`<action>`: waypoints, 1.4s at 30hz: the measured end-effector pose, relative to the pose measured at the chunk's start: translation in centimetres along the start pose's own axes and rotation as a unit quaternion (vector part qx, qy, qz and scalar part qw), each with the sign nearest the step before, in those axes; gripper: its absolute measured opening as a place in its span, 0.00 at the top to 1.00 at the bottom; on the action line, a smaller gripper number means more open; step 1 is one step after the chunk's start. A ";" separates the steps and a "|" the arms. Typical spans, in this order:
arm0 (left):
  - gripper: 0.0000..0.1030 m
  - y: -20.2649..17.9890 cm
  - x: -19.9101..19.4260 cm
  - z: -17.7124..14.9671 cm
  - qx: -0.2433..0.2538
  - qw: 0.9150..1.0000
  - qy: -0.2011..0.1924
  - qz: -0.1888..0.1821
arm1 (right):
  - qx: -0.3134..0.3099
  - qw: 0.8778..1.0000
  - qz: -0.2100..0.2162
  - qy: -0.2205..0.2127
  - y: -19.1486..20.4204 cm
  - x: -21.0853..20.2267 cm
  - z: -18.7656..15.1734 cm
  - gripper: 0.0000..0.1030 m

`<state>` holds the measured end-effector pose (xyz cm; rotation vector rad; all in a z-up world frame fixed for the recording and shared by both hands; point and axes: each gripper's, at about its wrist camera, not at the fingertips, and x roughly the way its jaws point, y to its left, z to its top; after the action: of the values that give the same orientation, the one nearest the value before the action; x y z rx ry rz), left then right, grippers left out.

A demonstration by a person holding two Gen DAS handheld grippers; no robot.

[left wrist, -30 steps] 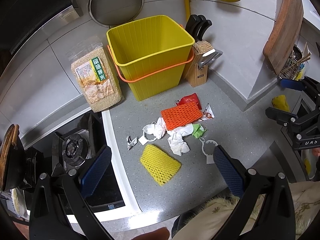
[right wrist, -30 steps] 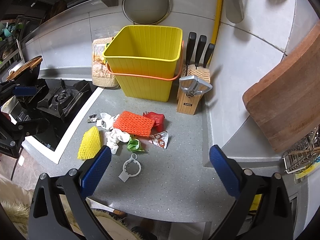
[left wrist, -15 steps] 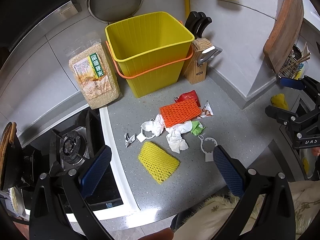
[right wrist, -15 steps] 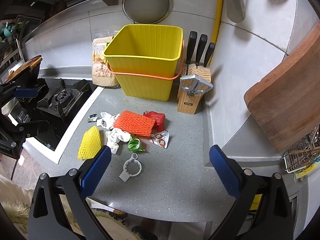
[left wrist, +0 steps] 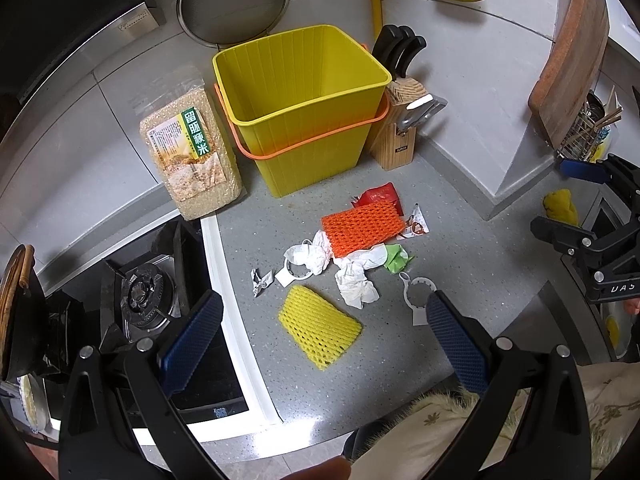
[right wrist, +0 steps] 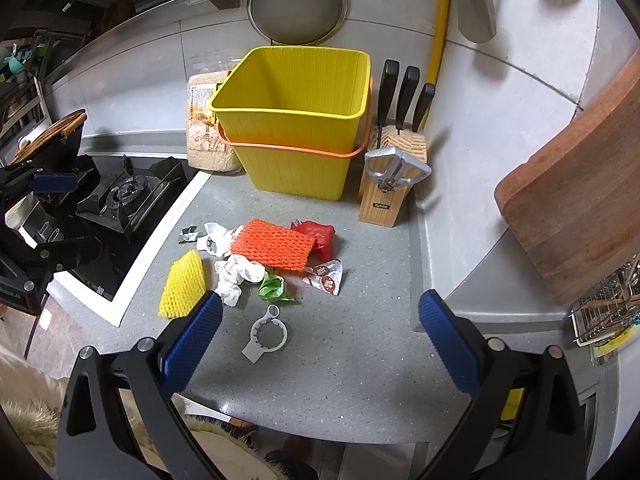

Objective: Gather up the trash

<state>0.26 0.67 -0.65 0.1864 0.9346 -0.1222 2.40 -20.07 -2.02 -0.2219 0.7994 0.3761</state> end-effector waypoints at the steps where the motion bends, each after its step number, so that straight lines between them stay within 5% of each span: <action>1: 0.03 0.0 0.0 0.0 0.000 1.000 0.000 -0.001 | 0.000 1.000 0.000 0.000 0.0 0.0 0.0 0.07; 11: 0.03 0.5 0.8 -0.2 -0.005 1.000 -0.002 0.006 | -0.002 1.000 -0.003 0.004 0.2 0.2 0.1 0.07; 16: 0.03 3.2 3.0 -1.6 -0.052 0.998 -0.023 0.006 | -0.008 1.000 -0.015 0.008 0.2 0.7 0.0 0.07; 19: 0.03 4.9 5.6 -2.8 -0.084 0.996 -0.004 0.003 | -0.007 1.000 -0.014 0.010 0.1 1.1 -0.2 0.07; 25: 0.04 7.2 13.8 -6.0 -0.157 0.983 0.094 -0.021 | -0.004 1.000 -0.012 0.020 0.0 1.6 -0.6 0.07; 30: 0.06 7.0 17.2 -6.0 -0.170 0.977 0.124 -0.046 | 0.000 1.000 -0.015 0.025 -0.3 1.8 -0.7 0.07; 37: 0.36 5.6 21.9 -7.0 -0.155 0.968 0.190 -0.054 | 0.004 0.999 -0.017 0.031 -0.6 1.9 -1.1 0.07; 42: 0.43 5.0 22.4 -7.2 -0.148 0.971 0.184 -0.049 | 0.005 0.999 -0.015 0.038 -0.8 2.3 -1.2 0.07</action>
<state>8.72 6.60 -22.39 -0.1202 1.3187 -0.0383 3.44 -20.65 -4.45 -0.2393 0.8714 0.3362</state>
